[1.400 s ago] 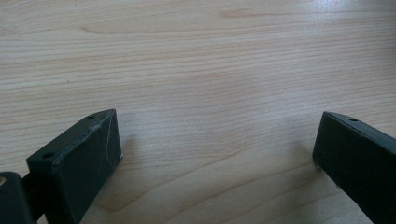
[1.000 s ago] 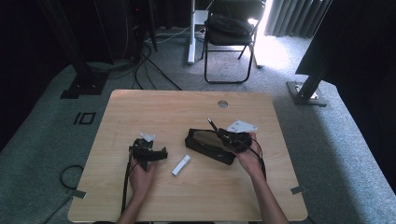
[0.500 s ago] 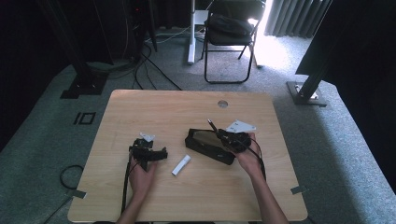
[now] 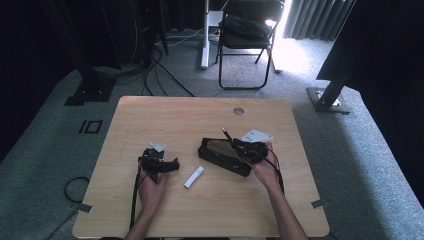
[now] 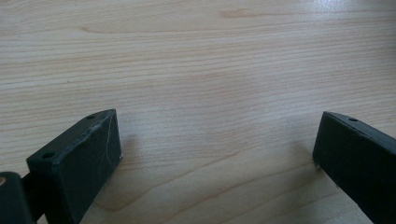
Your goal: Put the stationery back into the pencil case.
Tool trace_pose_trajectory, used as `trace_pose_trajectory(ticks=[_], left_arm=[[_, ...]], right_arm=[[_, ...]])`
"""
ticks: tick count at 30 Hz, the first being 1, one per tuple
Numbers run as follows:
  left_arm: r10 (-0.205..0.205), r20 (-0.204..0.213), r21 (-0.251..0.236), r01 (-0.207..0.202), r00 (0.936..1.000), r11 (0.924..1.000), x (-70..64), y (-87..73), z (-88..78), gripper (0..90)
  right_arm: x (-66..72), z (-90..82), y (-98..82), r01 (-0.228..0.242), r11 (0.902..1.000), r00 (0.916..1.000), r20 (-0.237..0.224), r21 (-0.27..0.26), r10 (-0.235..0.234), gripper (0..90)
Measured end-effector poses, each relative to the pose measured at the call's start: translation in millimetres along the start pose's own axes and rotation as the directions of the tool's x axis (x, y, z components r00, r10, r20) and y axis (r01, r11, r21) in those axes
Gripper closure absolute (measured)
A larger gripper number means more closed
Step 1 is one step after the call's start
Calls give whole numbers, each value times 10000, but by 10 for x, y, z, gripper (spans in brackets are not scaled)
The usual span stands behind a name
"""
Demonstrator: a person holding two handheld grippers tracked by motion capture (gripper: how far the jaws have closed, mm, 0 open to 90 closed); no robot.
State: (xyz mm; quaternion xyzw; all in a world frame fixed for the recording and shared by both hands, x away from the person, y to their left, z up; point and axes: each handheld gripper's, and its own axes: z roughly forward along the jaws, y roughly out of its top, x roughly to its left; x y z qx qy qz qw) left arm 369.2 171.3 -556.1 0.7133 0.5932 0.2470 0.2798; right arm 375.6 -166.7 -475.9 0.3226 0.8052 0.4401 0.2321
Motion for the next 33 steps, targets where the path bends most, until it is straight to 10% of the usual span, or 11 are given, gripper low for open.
trace_pose_trajectory(ticks=[33], left_arm=[[16,2,11,-16,10000,10000,1,0,-1,13]], right_arm=[[84,107,-148,334,9969,9994,-67,706,-330,791]])
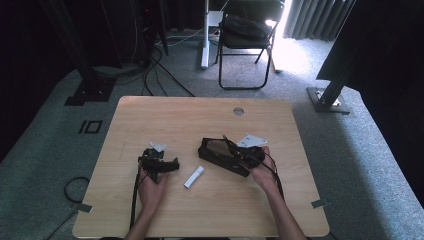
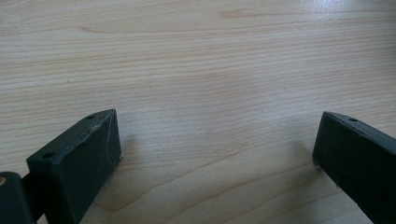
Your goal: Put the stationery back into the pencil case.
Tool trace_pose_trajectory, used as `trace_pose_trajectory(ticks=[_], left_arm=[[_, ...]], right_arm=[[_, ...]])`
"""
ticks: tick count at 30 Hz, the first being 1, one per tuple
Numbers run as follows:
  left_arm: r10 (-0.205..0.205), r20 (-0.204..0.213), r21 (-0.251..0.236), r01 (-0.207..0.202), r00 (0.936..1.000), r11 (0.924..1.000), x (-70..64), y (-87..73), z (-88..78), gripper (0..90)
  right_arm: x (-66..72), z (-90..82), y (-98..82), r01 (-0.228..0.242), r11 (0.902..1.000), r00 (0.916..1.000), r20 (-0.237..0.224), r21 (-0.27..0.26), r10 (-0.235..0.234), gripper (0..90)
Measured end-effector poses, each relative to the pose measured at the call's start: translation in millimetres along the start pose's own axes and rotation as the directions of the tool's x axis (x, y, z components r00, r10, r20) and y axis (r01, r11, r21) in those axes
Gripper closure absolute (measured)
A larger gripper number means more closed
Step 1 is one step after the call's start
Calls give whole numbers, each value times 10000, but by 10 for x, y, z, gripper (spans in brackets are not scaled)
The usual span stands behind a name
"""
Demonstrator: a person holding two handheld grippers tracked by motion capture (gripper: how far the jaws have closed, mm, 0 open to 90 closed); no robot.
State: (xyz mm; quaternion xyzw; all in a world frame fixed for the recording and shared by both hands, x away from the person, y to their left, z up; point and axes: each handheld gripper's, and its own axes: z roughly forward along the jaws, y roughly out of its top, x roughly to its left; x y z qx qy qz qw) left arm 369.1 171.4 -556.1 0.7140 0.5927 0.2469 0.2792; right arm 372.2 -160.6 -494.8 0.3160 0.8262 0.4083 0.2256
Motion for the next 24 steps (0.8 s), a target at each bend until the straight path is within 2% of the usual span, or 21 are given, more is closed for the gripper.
trace_pose_trajectory(ticks=[12,17,24], left_arm=[[1,0,4,-1,10000,10000,0,0,0,13],[1,1,3,-1,10000,10000,0,0,0,12],[11,13,0,-11,10000,10000,-1,1,1,12]], right_arm=[[44,39,-50,118,9994,9998,-182,319,-112,789],[49,62,-76,158,9976,9992,-378,668,-133,778],[66,9,-67,129,9987,9994,-318,503,-113,745]])
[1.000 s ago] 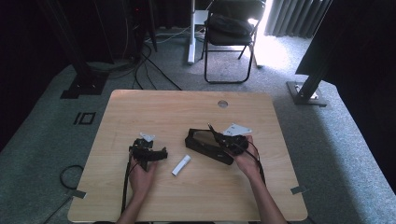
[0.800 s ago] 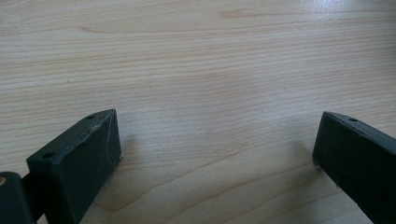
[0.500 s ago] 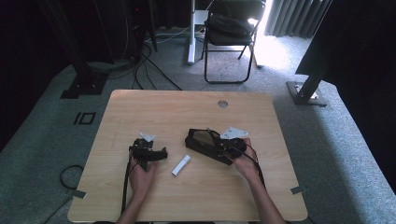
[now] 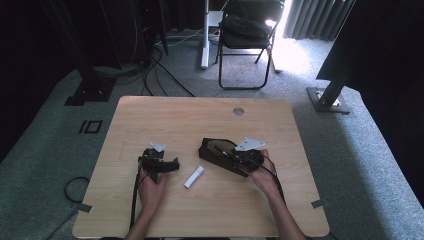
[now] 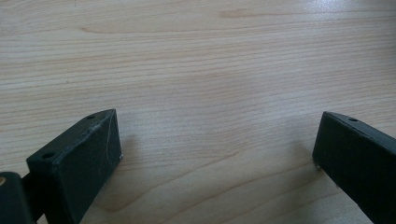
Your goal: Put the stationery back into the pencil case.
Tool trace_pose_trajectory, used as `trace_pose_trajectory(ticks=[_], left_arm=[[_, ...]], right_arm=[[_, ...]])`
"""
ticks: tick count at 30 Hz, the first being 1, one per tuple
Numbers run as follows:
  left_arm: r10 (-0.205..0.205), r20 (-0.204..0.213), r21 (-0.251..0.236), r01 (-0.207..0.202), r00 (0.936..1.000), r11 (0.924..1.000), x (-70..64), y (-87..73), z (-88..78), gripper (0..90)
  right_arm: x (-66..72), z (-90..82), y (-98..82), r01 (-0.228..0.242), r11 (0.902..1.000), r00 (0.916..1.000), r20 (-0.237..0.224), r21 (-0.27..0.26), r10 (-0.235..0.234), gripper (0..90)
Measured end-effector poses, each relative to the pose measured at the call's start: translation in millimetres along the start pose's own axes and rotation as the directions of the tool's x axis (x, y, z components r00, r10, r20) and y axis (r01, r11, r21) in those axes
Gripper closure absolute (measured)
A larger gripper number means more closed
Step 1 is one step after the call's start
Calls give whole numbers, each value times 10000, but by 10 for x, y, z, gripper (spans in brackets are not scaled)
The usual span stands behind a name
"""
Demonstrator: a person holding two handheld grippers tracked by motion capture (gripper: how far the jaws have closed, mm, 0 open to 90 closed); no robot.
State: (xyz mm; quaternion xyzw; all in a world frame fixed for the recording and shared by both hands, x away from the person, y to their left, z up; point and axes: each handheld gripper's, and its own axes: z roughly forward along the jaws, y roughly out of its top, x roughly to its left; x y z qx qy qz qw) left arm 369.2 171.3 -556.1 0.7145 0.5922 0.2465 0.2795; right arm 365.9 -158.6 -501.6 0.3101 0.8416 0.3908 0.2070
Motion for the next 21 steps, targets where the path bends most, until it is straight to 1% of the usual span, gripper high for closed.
trace_pose_trajectory(ticks=[4,6,12,21], left_arm=[[3,4,0,-3,10000,10000,-1,0,0,12],[7,5,4,-7,10000,10000,0,1,0,12],[5,6,1,-5,10000,10000,0,1,0,12],[7,6,3,-7,10000,10000,0,1,0,13]], right_arm=[[53,-62,46,0,9995,9999,106,-301,3,705],[109,-90,74,42,9989,9999,119,-462,-37,684],[262,-123,144,283,9969,9996,-63,-731,-288,666],[425,-126,182,416,9944,9983,-358,-969,-452,668]])
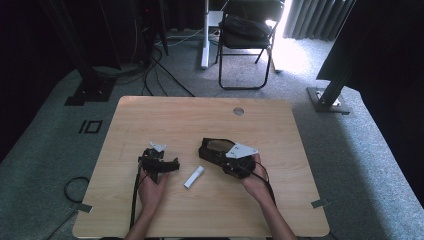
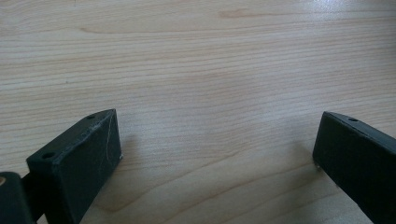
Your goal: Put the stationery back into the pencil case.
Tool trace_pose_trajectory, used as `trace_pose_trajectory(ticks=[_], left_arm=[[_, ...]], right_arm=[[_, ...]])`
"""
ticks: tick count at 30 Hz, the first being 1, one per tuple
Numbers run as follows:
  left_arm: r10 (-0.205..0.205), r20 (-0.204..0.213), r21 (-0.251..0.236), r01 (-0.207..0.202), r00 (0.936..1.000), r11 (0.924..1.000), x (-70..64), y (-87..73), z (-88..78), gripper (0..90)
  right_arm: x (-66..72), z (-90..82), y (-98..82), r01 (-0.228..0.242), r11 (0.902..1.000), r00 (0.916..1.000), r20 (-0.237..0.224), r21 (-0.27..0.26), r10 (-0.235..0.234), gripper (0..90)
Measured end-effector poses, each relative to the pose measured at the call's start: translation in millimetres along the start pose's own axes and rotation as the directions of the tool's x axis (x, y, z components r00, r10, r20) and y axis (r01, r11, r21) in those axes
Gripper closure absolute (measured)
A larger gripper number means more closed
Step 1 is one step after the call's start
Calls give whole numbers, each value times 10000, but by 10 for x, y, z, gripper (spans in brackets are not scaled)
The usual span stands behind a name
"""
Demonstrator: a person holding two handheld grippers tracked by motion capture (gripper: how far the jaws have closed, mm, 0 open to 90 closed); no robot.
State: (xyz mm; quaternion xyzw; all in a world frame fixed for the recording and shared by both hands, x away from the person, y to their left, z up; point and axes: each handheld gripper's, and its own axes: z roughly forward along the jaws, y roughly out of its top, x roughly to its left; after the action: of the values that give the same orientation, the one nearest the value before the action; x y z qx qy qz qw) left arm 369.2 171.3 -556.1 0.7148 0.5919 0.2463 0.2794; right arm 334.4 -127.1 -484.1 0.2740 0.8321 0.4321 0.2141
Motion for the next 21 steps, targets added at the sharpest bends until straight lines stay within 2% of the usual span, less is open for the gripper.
trace_pose_trajectory(ticks=[8,21], left_arm=[[-2,0,-2,2,10000,10000,0,0,0,12],[-1,0,-1,1,10000,10000,0,0,0,12]], right_arm=[[104,45,2,-34,9999,9998,-177,-139,32,668],[237,158,8,5,10000,9991,-421,40,-3,627]])
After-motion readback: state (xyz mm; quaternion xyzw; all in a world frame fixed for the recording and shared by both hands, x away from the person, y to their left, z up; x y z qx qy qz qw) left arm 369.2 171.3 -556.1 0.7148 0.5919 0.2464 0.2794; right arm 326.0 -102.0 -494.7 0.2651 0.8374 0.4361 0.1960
